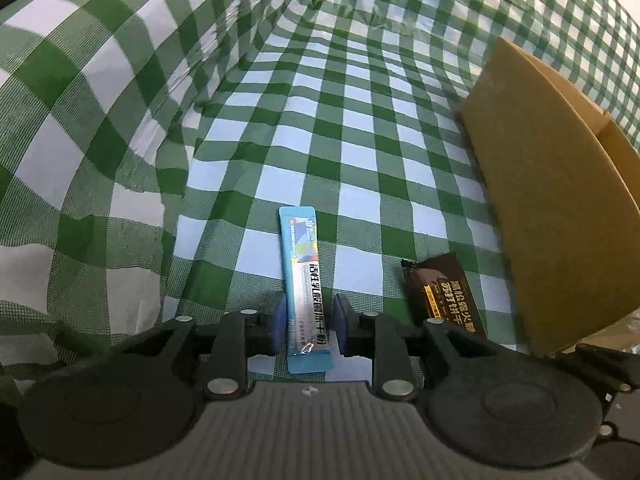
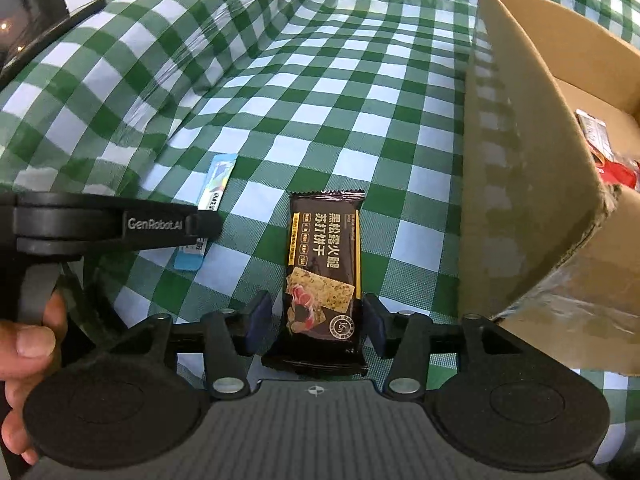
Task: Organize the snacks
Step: 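Carry the blue stick pack with the left gripper while the right carries the dark biscuit bar over the box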
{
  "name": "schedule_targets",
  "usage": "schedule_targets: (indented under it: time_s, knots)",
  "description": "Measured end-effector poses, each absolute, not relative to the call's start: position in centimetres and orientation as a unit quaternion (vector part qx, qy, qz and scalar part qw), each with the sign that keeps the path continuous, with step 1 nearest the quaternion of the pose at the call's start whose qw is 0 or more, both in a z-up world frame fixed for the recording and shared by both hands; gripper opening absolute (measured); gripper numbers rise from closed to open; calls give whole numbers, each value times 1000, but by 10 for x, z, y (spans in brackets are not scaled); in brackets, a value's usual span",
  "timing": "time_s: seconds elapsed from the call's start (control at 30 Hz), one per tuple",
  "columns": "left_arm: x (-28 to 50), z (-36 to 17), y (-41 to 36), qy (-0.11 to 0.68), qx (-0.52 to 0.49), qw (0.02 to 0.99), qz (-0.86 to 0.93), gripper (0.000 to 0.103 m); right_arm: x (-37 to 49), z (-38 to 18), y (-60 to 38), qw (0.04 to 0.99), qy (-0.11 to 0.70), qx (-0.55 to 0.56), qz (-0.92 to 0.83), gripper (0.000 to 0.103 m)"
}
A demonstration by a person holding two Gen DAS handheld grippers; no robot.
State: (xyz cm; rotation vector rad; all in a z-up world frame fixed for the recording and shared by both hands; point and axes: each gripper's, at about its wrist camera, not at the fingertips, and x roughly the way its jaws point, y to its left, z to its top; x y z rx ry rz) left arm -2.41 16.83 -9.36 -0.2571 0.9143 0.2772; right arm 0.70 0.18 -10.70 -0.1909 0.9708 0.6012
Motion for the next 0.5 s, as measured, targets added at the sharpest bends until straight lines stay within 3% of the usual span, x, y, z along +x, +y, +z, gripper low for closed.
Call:
schedule_targets:
  time_s: [0.5]
  knots:
    - [-18,-95,164,439,-118,881,131,27,5,-111,3,840,446,-111,290,53]
